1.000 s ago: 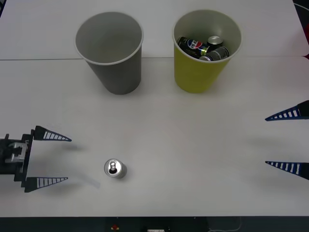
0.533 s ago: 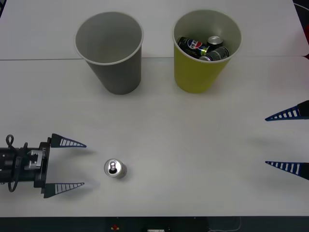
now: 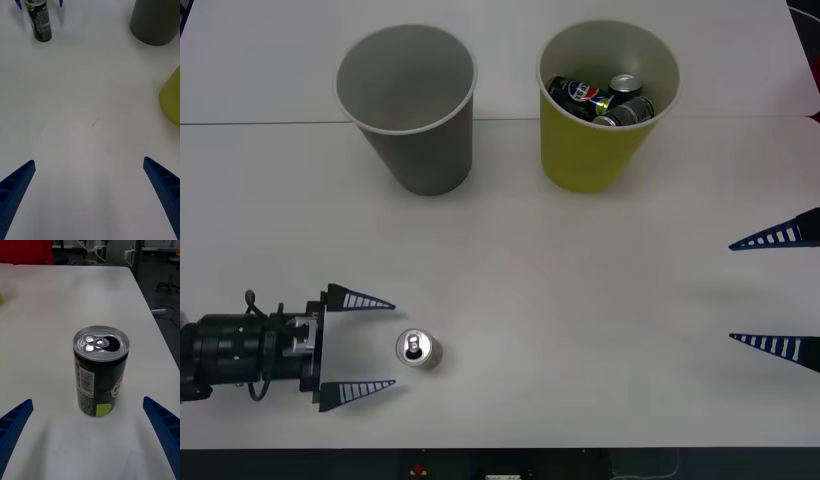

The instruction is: Put the can into the green bin and the plastic bottle into the gray bin

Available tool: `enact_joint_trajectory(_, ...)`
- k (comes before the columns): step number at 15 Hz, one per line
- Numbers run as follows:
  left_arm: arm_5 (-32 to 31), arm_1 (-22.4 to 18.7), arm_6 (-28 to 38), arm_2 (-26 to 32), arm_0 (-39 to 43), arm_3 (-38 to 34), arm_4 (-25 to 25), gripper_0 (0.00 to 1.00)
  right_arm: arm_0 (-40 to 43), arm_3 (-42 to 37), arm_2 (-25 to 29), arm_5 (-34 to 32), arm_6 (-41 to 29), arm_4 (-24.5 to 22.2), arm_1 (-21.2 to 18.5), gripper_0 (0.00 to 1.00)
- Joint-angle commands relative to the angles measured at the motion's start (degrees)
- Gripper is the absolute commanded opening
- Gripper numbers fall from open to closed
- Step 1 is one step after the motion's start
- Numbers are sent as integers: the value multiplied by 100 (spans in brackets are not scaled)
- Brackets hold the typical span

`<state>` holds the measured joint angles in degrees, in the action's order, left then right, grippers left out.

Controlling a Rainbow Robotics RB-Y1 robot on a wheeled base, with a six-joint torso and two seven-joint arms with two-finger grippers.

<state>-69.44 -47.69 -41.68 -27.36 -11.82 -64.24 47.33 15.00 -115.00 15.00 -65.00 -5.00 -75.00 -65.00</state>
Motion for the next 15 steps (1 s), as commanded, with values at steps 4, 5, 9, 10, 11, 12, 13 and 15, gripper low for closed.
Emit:
enact_joint_trajectory(4, 344, 375, -7, -235, -66, -1, 4, 100, 0, 0, 0, 0, 0, 0, 0, 100)
enact_joint_trajectory(5, 423, 436, -7, -305, -101, -1, 4, 100, 0, 0, 0, 0, 0, 0, 0, 100)
enact_joint_trajectory(9, 581, 621, -15, -393, -128, -1, 4, 100, 0, 0, 0, 0, 0, 0, 0, 100)
enact_joint_trajectory(10, 590, 630, -15, -393, -119, -1, 4, 100, 0, 0, 0, 0, 0, 0, 0, 100)
enact_joint_trajectory(11, 599, 630, -15, -393, -128, -1, 4, 100, 0, 0, 0, 0, 0, 0, 0, 100)
enact_joint_trajectory(12, 599, 630, -15, -402, -128, -1, 13, 100, 0, 0, 0, 0, 0, 0, 0, 100)
enact_joint_trajectory(13, 599, 630, -15, -402, -128, -1, 22, 100, 0, 0, 0, 0, 0, 0, 0, 100)
enact_joint_trajectory(15, 599, 630, 2, -428, -119, -1, 31, 46, 0, 0, 0, 0, 0, 0, 0, 100)
